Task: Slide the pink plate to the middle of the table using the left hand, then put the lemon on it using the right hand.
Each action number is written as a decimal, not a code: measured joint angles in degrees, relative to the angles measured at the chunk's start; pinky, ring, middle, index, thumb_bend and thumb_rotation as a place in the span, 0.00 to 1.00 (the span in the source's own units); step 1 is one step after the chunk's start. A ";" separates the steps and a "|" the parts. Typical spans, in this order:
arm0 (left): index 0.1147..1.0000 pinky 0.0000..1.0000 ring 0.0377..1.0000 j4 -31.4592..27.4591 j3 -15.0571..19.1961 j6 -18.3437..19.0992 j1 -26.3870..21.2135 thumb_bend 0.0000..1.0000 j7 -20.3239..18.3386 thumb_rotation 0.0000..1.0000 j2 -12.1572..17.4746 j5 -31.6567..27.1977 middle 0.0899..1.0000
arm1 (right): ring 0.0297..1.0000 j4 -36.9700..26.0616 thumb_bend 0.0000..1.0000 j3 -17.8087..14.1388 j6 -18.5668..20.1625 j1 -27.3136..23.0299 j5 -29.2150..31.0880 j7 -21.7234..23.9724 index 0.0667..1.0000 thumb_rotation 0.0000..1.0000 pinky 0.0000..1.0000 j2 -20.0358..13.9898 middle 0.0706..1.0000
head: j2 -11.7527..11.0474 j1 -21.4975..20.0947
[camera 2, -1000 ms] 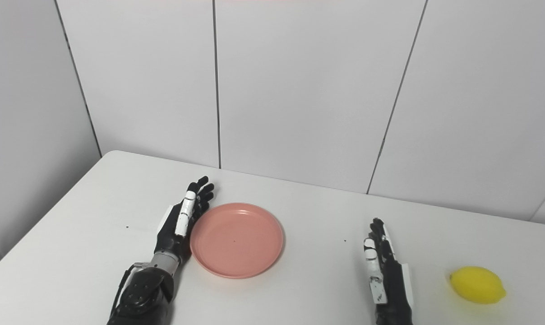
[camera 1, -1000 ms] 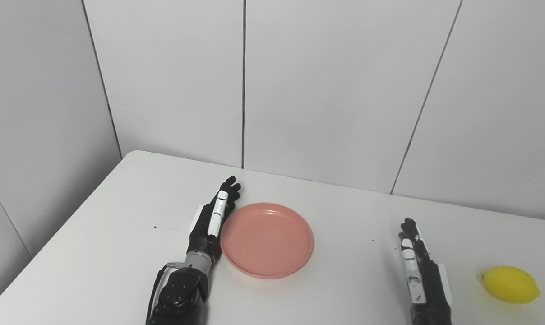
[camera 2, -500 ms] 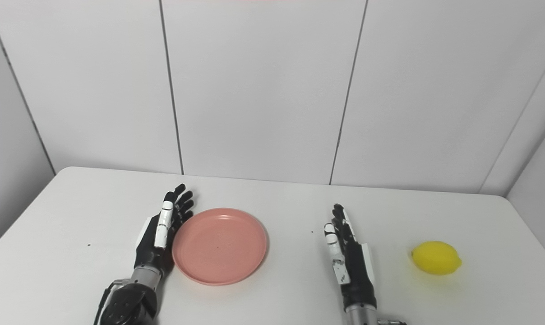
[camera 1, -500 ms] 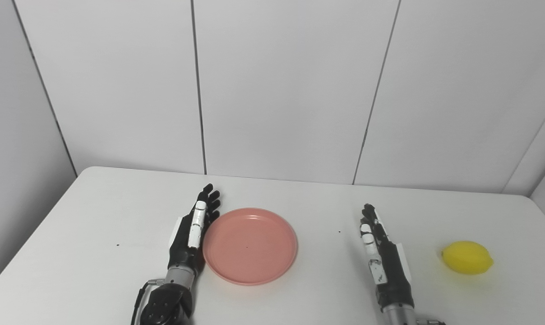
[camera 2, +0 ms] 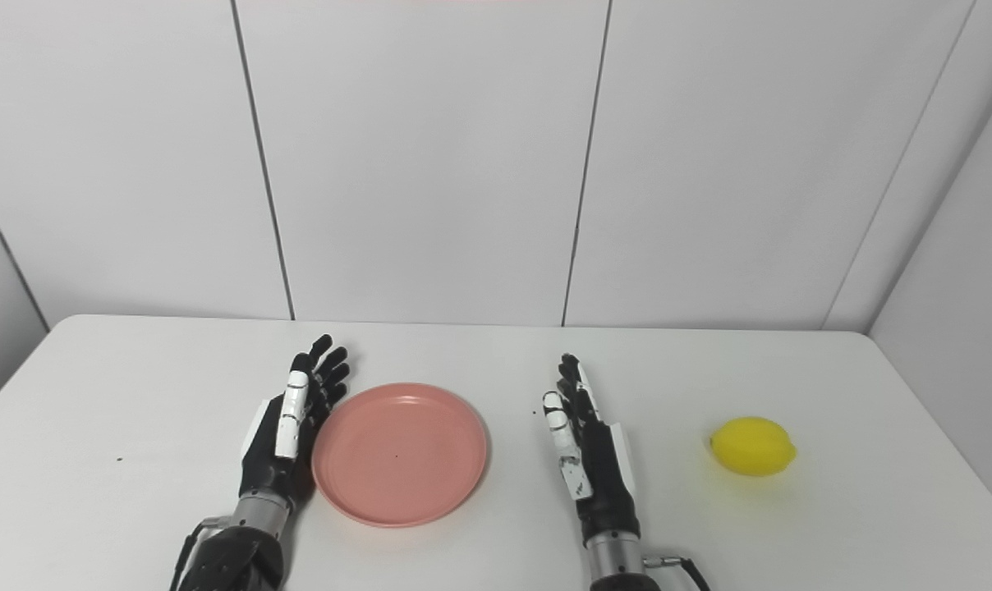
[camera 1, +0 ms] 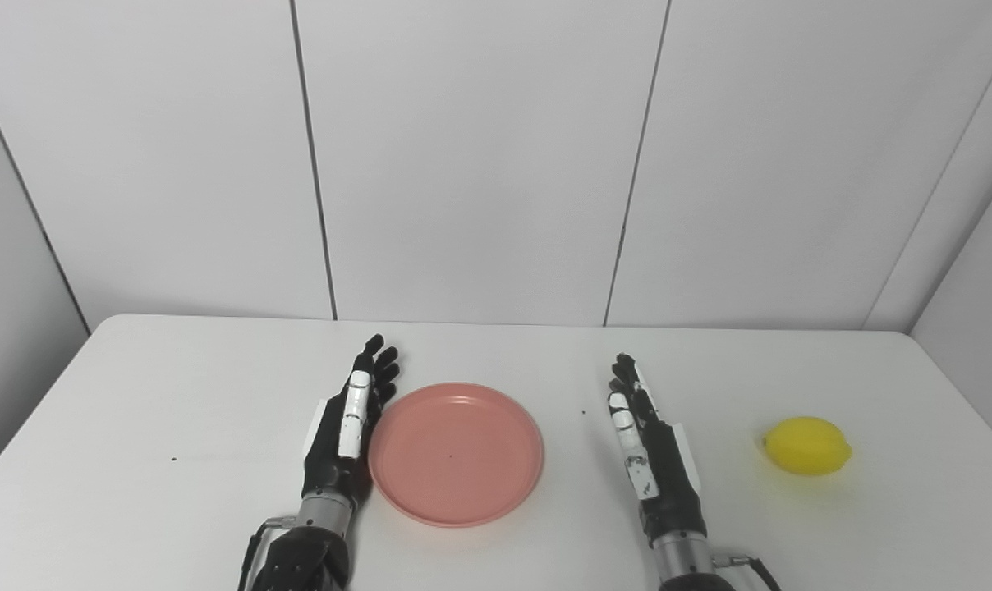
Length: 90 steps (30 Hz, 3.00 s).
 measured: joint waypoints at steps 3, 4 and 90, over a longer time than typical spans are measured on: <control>0.94 0.98 0.96 -0.39 -0.25 0.04 0.25 0.65 -0.05 1.00 -0.17 0.15 0.95 | 0.93 0.19 0.62 0.16 0.00 -0.13 -0.32 -0.09 0.96 1.00 0.93 0.25 0.95 | 0.09 -0.18; 0.94 0.99 0.96 -0.61 -0.34 0.06 0.40 0.66 -0.04 1.00 -0.22 0.51 0.95 | 0.94 0.32 0.63 0.21 0.00 -0.23 -0.41 -0.11 0.96 1.00 0.93 0.33 0.95 | 0.09 -0.35; 0.90 0.94 0.93 6.45 -2.53 -4.74 -3.25 0.77 -11.30 1.00 2.36 -0.80 0.91 | 0.88 -12.49 0.91 -9.36 32.13 1.36 -34.06 -13.24 0.91 0.17 0.81 -10.10 0.90 | -0.61 -23.30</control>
